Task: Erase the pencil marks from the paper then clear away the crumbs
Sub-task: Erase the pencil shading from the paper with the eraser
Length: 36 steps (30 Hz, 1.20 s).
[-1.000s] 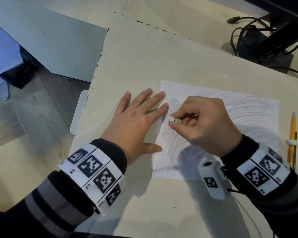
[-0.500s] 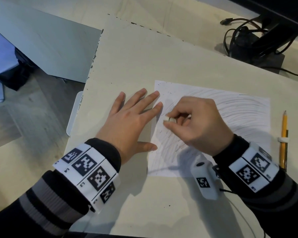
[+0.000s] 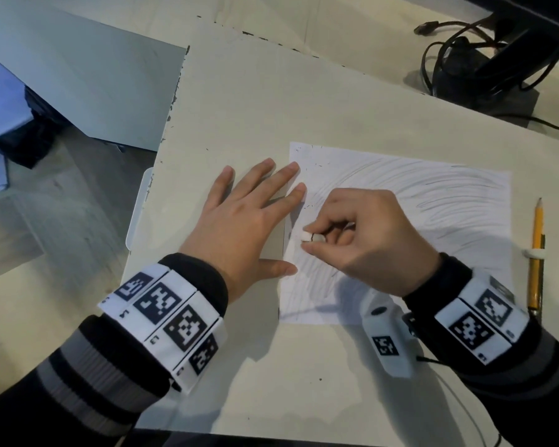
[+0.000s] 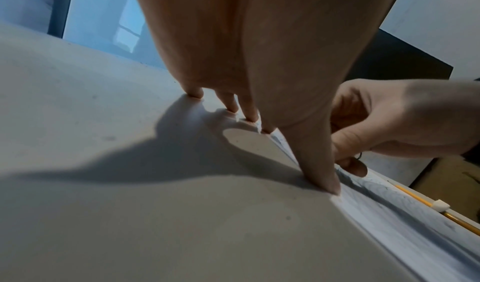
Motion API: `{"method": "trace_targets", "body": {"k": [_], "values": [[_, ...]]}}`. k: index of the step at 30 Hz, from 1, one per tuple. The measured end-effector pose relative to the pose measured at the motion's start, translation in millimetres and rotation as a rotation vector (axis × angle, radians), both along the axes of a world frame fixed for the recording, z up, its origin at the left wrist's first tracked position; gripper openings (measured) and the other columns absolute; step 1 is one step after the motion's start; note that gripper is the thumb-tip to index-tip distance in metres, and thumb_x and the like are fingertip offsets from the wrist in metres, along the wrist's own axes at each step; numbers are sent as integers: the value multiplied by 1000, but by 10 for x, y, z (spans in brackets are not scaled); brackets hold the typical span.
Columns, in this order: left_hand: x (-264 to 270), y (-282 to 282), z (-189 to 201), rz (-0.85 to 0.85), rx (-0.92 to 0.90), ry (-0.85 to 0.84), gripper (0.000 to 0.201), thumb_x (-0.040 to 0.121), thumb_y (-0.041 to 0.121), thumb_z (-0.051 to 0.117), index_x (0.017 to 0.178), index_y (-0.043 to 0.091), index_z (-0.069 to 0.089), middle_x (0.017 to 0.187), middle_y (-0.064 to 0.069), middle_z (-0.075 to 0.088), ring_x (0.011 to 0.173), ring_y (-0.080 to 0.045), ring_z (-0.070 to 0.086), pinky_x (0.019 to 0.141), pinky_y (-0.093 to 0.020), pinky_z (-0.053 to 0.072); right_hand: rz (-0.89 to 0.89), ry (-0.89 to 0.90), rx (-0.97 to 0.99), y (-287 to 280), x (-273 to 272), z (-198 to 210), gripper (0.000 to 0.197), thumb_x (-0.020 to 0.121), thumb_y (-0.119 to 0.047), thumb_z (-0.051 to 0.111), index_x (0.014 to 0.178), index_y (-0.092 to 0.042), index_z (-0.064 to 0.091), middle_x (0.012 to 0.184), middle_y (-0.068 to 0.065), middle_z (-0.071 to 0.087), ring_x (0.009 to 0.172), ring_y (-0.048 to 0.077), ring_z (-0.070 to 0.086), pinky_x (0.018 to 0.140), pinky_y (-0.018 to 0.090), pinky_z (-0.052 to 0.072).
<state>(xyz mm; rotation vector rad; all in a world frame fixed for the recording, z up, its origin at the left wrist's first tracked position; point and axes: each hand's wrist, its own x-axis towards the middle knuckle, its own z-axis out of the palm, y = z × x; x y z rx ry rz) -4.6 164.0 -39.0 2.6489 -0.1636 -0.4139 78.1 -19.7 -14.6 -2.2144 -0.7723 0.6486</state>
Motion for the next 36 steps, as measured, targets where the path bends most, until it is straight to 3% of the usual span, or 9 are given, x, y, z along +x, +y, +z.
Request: {"method": "trace_targets", "body": {"k": [5, 9, 14, 18, 22, 25, 27, 31, 36], "values": [[-8, 4, -12, 6, -8, -11, 101, 75, 62, 71, 157, 31, 19, 165, 10, 0, 152, -14, -5, 121, -47, -5, -77, -120, 38, 14, 105, -23, 8, 76, -15, 82, 75, -12, 74, 72, -2, 65, 60, 15, 62, 58, 30, 52], [-5, 1, -7, 4, -4, 1, 100, 77, 62, 69, 157, 32, 17, 165, 12, -4, 151, -13, -8, 121, -46, -7, 10, 10, -12, 8, -38, 10, 11, 73, -12, 83, 73, -13, 73, 71, -5, 64, 58, 17, 60, 57, 26, 50], [-5, 6, -8, 6, -12, -2, 101, 77, 62, 70, 157, 32, 16, 165, 11, -3, 152, -13, -8, 121, -46, -7, -50, -119, 33, 32, 78, -6, 10, 75, -13, 82, 73, -12, 73, 71, -3, 63, 59, 15, 61, 57, 28, 51], [-8, 14, -37, 7, -21, -25, 100, 75, 63, 71, 156, 30, 23, 165, 10, 1, 152, -14, -4, 120, -46, -6, 35, 88, -16, 7, -97, 8, 14, 72, -10, 85, 70, -14, 71, 71, -6, 64, 56, 17, 60, 55, 23, 49], [-13, 6, -39, 8, -18, -9, 100, 76, 64, 69, 156, 31, 20, 165, 12, -2, 152, -12, -7, 120, -46, -7, -32, -21, 11, 32, 11, -4, 10, 75, -13, 82, 74, -12, 72, 73, -5, 63, 60, 16, 61, 58, 26, 50], [-9, 0, -39, 12, -25, -14, 100, 76, 64, 69, 156, 30, 20, 165, 13, -2, 152, -11, -7, 121, -46, -6, 12, 39, -19, 21, -55, 9, 11, 74, -10, 82, 72, -13, 72, 73, -6, 63, 59, 16, 60, 58, 32, 52], [-13, -1, -36, 21, -55, -13, 99, 75, 63, 71, 154, 29, 23, 165, 14, 1, 152, -10, -5, 121, -46, -6, 68, 95, -67, 21, -121, 27, 11, 74, -12, 83, 72, -14, 72, 74, -5, 63, 60, 17, 60, 60, 33, 52], [-42, -8, -40, 71, -123, -54, 78, 72, 56, 78, 136, 27, 43, 164, 9, 12, 152, -12, 2, 122, -49, -1, -6, 50, -27, 22, -24, 13, 8, 77, -17, 81, 76, -17, 73, 74, -6, 65, 64, 16, 62, 63, 30, 52], [-56, -24, -33, 47, -54, -116, 74, 69, 53, 79, 132, 20, 58, 158, -5, 32, 148, -31, 22, 118, -58, 18, -96, 140, 24, -56, -75, -4, 9, 76, -13, 82, 80, -18, 75, 78, -1, 67, 69, 19, 64, 68, 37, 54]]}}
